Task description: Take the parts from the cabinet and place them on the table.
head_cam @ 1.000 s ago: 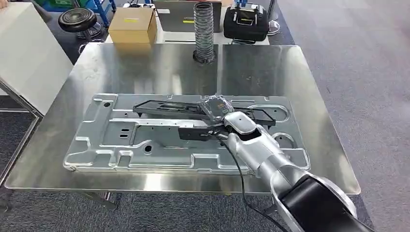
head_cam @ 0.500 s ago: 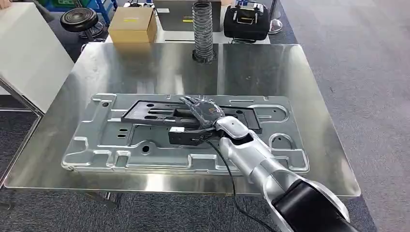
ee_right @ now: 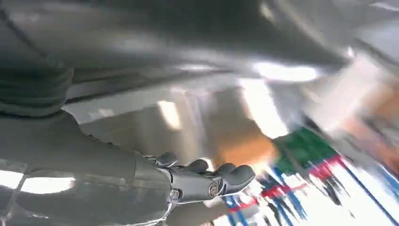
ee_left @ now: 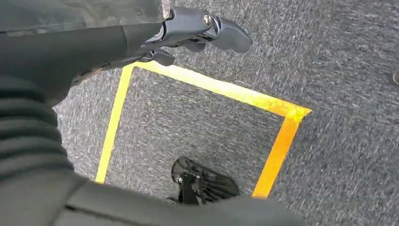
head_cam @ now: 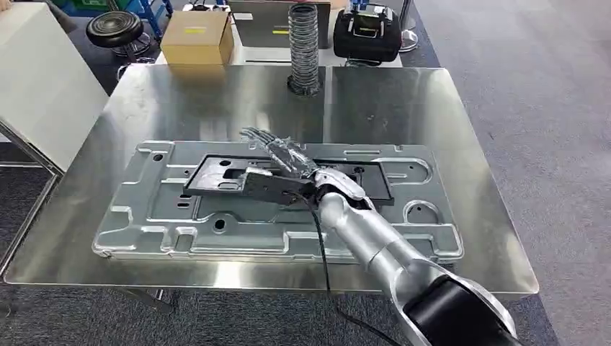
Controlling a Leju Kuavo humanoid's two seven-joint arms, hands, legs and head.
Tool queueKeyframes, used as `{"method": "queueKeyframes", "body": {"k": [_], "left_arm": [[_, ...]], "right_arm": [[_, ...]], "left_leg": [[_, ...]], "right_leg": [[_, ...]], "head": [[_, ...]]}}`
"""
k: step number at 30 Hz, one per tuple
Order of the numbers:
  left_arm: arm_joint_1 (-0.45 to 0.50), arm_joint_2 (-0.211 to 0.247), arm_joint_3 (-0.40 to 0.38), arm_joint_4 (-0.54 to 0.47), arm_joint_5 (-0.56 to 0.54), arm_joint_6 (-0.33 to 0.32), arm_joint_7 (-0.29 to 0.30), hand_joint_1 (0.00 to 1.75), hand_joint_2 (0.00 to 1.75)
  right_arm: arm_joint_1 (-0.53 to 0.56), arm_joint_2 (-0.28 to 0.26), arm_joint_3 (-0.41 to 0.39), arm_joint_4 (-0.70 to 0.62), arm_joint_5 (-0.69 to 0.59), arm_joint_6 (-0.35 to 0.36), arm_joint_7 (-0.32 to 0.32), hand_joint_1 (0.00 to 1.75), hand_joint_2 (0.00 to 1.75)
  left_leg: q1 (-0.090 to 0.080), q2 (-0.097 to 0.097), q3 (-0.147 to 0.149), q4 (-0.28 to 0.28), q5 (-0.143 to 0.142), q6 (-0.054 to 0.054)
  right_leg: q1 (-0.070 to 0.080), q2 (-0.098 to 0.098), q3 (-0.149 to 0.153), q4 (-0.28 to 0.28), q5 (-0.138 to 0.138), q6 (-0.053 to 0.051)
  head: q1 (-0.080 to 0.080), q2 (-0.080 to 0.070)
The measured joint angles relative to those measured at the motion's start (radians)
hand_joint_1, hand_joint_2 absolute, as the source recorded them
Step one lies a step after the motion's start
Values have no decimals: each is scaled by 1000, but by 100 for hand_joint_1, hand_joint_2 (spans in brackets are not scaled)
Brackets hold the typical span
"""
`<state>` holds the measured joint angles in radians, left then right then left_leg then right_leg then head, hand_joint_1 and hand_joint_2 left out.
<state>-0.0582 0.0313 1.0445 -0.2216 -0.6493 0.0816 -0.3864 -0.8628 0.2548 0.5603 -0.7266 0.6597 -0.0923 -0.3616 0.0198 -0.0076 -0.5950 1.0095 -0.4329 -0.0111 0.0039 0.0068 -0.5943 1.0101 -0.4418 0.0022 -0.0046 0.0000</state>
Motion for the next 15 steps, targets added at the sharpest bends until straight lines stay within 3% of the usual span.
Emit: {"method": "queueKeyframes", "body": {"k": [1,2,4,5,6,7,8,10,11,13,15], "left_arm": [[0,-1,4,0,0,-2,-2,0,0],[-1,-1,6,0,-1,-3,-3,0,0],[0,-1,12,0,2,-7,-8,0,0],[-1,-1,17,0,4,-10,-13,0,0],[0,-2,23,0,11,-14,-18,0,0],[0,-3,33,0,20,-16,-24,0,0],[1,-5,40,0,25,-16,-30,0,0],[5,-11,57,0,35,-12,-35,0,0],[7,-16,64,0,40,-5,-35,0,0],[12,-22,84,0,46,9,-36,0,0],[20,-27,100,0,47,22,-36,0,0]], "right_arm": [[8,-11,-10,-46,-33,-1,2,0,0],[11,-25,-16,-87,-52,-1,5,0,0],[29,-44,-26,-139,-67,-33,6,0,0],[51,-53,-36,-166,-80,-81,3,0,0],[77,-64,-48,-200,-93,-144,0,0,0],[111,-81,-64,-243,-105,-219,-3,0,0],[148,-99,-88,-299,-114,-302,-11,0,0],[220,-130,-142,-409,-139,-406,-34,0,0],[261,-145,-174,-461,-152,-459,-55,0,0],[379,-159,-252,-594,-182,-569,-124,0,0],[504,-162,-352,-739,-219,-604,-205,0,0]], "left_leg": [[2,1,1,-4,3,7],[2,1,1,-4,3,13],[0,3,1,-3,3,17],[-1,3,0,-3,2,19],[-1,3,1,-3,2,19],[-1,1,2,-2,1,20],[-2,-1,3,-2,1,21],[-6,-7,8,-2,-2,20],[-9,-7,7,0,-4,18],[-8,-10,8,-1,-5,9],[-8,-11,11,-7,0,0]], "right_leg": [[-4,-1,-1,12,-11,7],[-6,-1,-21,53,-41,11],[-7,-1,-100,221,-122,18],[-8,-1,-137,296,-145,20],[-8,-1,-154,328,-146,20],[-8,-1,-147,307,-123,18],[-7,-1,-117,246,-86,15],[-2,-2,-21,48,2,-2],[4,-6,-1,-1,-2,-11],[7,-9,1,-5,6,-8],[5,-9,3,-9,10,-14]], "head": [[-2,0],[4,0],[4,0],[4,0],[4,0],[4,0],[4,0],[5,0],[3,0],[3,0],[3,0]]}}
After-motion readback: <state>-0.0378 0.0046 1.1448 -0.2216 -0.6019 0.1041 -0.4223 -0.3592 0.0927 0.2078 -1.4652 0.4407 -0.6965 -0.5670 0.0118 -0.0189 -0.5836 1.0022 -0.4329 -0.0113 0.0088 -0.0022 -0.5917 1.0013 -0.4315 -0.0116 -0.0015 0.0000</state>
